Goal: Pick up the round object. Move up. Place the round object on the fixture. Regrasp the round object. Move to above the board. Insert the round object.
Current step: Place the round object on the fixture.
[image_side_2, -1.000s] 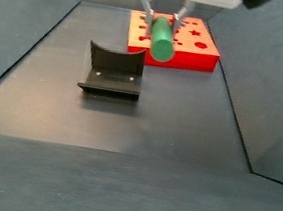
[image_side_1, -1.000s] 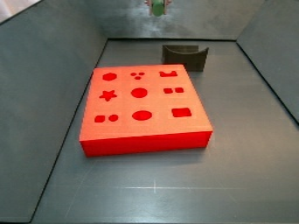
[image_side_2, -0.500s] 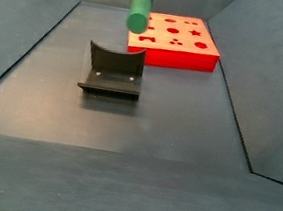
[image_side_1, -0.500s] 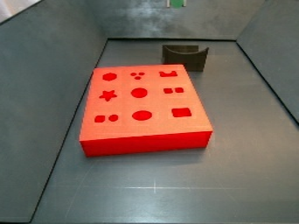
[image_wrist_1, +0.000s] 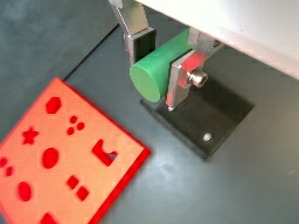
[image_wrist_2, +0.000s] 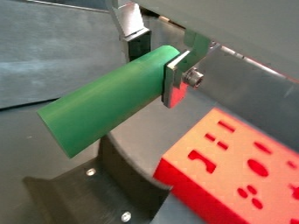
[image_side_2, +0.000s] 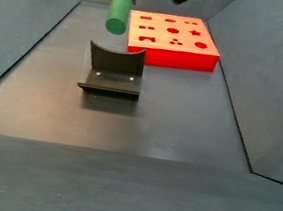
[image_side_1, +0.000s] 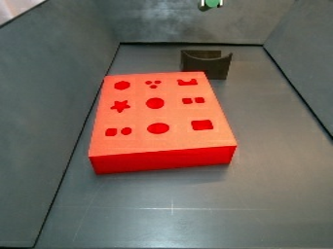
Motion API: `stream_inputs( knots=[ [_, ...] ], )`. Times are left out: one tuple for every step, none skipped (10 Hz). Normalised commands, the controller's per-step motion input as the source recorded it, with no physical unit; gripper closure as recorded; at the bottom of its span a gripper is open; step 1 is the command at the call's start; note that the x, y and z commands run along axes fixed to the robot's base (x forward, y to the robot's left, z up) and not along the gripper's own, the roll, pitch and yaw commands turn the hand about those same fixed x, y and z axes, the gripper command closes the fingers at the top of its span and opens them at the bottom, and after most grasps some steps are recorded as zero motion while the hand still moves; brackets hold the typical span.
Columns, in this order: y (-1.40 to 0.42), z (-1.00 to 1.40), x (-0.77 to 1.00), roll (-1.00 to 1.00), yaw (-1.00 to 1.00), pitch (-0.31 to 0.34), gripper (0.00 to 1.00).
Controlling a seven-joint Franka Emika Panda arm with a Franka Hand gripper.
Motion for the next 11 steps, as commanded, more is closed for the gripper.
stream_inputs(
  knots=[
    [0.04, 0.0, 0.04, -0.65, -0.12, 0.024, 1.0],
    [0.03, 0.0, 0.04, -0.45, -0.11, 0.001, 1.0],
    [0.03, -0.01, 0.05, -0.33, -0.1, 0.0, 1.0],
    [0.13, -1.0, 0.12, -1.0, -0.07, 0.147, 1.0],
    [0.13, -1.0, 0.12, -1.0, -0.07, 0.15, 1.0],
    [0.14, -1.0, 0.14, -1.0, -0.11, 0.177, 1.0],
    [0.13, -1.0, 0.15, -0.81, -0.13, 0.163, 1.0],
    [0.14, -1.0, 0.15, -0.64, -0.15, 0.126, 1.0],
    [0.14, -1.0, 0.15, -0.46, -0.16, 0.091, 1.0],
    [0.13, -1.0, 0.16, -0.3, -0.17, 0.062, 1.0],
    [0.12, -0.93, 0.16, -0.2, -0.16, 0.02, 1.0]
  ],
)
